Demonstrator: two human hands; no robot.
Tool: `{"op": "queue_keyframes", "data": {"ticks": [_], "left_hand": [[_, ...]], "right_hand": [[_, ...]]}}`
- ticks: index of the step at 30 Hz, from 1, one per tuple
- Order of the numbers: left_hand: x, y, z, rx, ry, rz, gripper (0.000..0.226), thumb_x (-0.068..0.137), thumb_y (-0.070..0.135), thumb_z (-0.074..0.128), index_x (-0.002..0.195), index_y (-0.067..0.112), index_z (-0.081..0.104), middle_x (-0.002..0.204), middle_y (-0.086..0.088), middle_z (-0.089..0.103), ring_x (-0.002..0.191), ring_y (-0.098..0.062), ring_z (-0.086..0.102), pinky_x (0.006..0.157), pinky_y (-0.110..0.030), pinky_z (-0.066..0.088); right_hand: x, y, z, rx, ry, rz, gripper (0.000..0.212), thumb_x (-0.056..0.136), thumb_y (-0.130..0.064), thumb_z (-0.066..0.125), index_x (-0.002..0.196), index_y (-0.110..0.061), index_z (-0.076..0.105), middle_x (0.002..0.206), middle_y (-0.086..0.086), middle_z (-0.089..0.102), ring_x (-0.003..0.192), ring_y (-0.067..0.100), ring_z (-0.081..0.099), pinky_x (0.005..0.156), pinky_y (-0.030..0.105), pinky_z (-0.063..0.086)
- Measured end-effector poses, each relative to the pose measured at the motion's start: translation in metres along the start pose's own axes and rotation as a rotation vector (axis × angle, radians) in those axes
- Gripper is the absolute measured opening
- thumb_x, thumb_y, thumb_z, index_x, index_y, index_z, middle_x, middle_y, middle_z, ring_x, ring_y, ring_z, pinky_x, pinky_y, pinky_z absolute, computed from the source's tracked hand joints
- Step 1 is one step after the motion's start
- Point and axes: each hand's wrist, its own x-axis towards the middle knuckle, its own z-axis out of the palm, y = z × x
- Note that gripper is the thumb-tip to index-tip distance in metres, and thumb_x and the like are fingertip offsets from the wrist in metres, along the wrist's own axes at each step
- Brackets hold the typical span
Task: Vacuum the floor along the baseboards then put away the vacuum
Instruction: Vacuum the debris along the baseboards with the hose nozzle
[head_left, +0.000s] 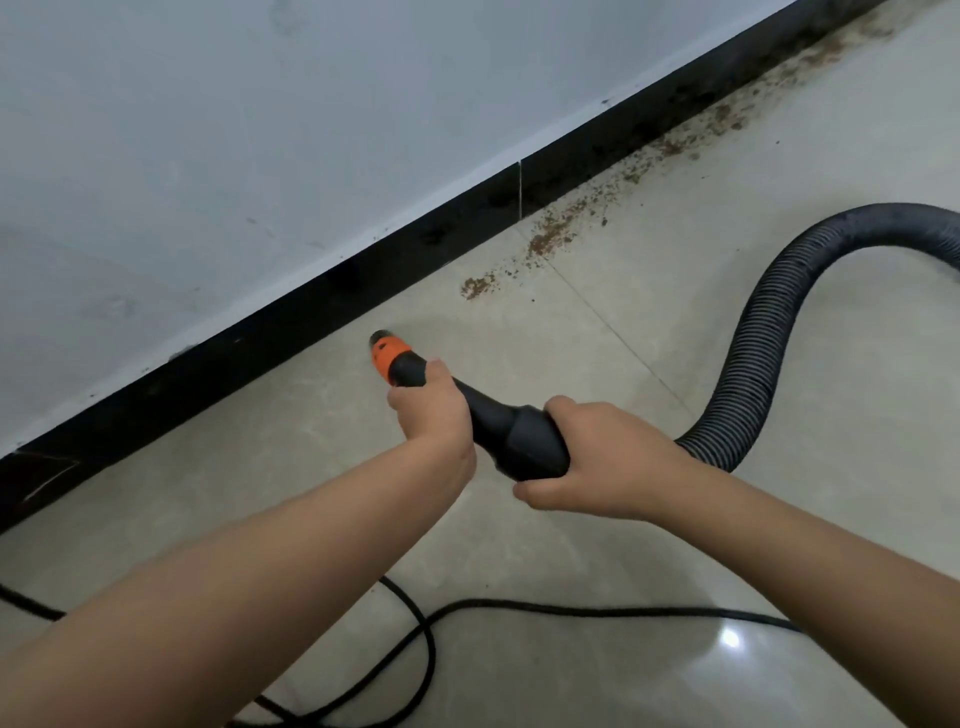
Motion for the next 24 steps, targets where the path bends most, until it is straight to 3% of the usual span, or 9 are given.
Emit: {"op": "queue_keyframes", "data": {"ticks": [9,24], "left_hand": [[0.005,0.013,0.042,-0.022,-0.228,-0.002,0.049,0.095,0.036,0.044,0.136,0.011,0.033,0.125,-0.014,0.051,0.110,-0.030,0.053,0.098,-0.044,0.044],[0.009,0.017,0.065,0.034,-0.266,0.013,0.053,0.095,0.038,0.041,0.140,0.014,0.029,0.128,-0.013,0.049,0.113,-0.030,0.051,0.098,-0.045,0.044]], "right_hand": [[-0.006,0.008,-0.017,-0.031,0.162,0.132,0.046,0.076,-0.051,0.065,0.091,-0.018,0.037,0.073,-0.010,0.042,0.065,0.011,0.046,0.049,0.022,0.034],[-0.001,0.019,-0.026,-0.030,0.126,0.185,0.045,0.076,-0.049,0.066,0.091,-0.017,0.036,0.073,-0.009,0.041,0.065,0.011,0.044,0.048,0.022,0.032]]}}
